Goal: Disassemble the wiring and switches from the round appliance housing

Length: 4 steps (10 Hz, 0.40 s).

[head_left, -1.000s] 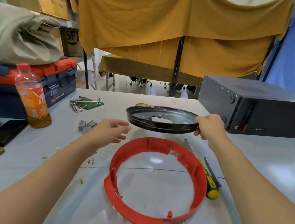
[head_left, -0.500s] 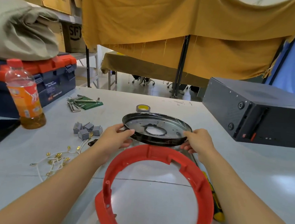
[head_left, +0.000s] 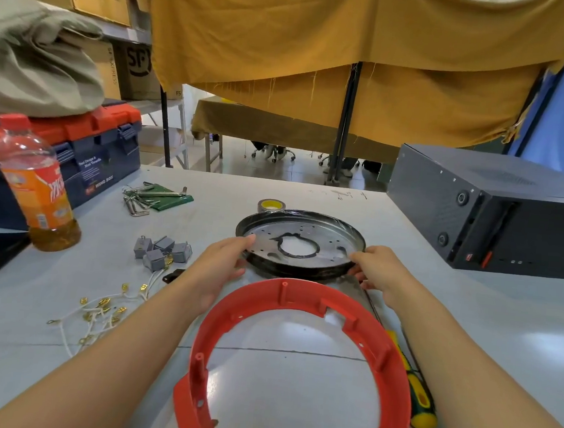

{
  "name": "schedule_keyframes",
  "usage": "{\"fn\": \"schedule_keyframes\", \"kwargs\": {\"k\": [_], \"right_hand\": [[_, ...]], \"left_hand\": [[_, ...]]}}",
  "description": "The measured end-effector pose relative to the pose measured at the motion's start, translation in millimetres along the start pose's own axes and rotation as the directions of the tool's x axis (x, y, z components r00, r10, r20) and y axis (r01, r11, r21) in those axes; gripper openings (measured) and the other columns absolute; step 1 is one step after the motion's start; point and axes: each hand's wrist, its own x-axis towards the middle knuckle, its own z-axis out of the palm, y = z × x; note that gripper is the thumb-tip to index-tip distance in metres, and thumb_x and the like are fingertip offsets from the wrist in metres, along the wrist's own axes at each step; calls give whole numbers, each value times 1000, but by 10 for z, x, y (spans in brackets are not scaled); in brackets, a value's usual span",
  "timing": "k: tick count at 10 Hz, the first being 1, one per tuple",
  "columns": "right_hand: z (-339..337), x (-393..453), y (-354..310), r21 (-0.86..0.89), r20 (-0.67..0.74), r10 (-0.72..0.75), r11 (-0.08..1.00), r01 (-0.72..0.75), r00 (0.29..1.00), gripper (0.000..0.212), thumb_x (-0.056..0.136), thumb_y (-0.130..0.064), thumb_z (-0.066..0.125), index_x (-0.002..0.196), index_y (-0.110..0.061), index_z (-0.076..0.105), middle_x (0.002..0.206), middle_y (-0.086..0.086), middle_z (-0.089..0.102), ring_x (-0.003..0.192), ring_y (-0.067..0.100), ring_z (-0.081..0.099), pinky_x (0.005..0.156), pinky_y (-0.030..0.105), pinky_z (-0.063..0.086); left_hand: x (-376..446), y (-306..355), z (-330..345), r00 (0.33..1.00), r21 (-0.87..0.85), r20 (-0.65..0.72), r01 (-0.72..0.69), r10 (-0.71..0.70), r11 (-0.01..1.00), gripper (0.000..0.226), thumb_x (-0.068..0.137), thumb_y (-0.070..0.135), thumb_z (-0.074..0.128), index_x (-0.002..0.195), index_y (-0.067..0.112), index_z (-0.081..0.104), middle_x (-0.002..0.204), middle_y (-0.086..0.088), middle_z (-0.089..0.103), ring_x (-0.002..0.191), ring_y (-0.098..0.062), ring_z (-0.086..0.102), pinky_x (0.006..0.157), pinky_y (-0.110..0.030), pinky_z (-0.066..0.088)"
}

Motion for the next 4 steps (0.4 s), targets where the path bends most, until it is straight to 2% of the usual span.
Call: {"fn": "schedule_keyframes", "kwargs": {"k": [1,2,3,4], "right_hand": [[37,32,18,-54,10,-17,998,17,1000,16,92,-12,57,98,3,56,78,16,62,58,18,52,51,26,42],[59,45,18,-115,-6,-50,992,49,999,17,92,-14,60,93,-13,42,78,18,65,60,22,57,52,28,44],[69,60,30,-202,24,-59,977,62,998,12,94,-18,57,91,-11,48,79,17,67,67,26,62,49,26,41],[52,27,26,-261,7,-70,963,70,998,24,96,-21,52,89,2,58,82,18,70,77,31,67,54,28,44]], "left_hand": [[49,-11,4,1000,-7,-8,15,-15,1000,23,95,34,51,89,19,68,74,15,72,88,-8,61,82,-27,44],[69,-3,-1,1000,3,11,11,-11,1000,24,96,34,50,87,19,68,69,17,71,83,-6,61,77,-26,44],[114,-38,-20,999,29,30,34,-35,999,24,95,35,51,92,18,68,73,15,73,80,-6,66,77,-25,47],[63,-1,-28,998,41,60,19,-22,999,23,95,34,52,96,18,68,80,12,74,74,-3,70,69,-19,49]]}}
